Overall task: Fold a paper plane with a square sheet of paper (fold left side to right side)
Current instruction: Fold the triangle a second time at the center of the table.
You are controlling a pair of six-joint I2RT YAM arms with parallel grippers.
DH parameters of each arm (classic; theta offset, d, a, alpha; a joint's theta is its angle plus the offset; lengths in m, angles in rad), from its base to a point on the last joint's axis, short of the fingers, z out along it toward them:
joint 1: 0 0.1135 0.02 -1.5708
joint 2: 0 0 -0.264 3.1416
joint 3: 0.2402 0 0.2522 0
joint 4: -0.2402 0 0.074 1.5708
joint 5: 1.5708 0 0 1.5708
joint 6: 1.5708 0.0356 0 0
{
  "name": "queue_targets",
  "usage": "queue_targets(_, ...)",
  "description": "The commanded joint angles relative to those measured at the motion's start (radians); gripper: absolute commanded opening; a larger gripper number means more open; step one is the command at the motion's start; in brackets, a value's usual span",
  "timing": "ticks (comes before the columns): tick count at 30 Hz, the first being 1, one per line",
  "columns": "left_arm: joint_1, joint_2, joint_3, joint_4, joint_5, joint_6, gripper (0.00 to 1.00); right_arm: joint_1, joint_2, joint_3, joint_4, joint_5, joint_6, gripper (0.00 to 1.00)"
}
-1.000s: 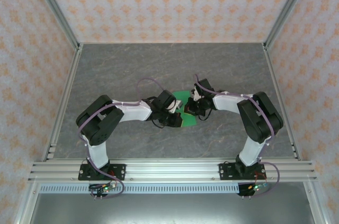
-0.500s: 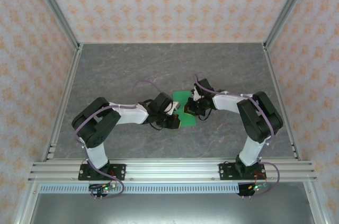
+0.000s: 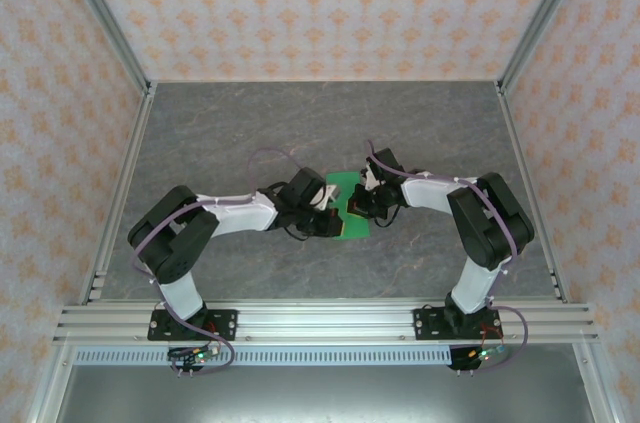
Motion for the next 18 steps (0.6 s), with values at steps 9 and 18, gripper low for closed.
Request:
queue_targets(9, 0.016, 0.11, 0.072, -0.055, -0.036, -0.015, 0.01, 0.002, 0.038, -0.009, -0.073, 0.083, -0.014, 0.0)
queue_targets(18, 0.02, 0.132, 0.019, -0.073, -0.075, -0.028, 0.0, 0.004, 0.04, -0.007, -0.082, 0.089, -0.016, 0.0)
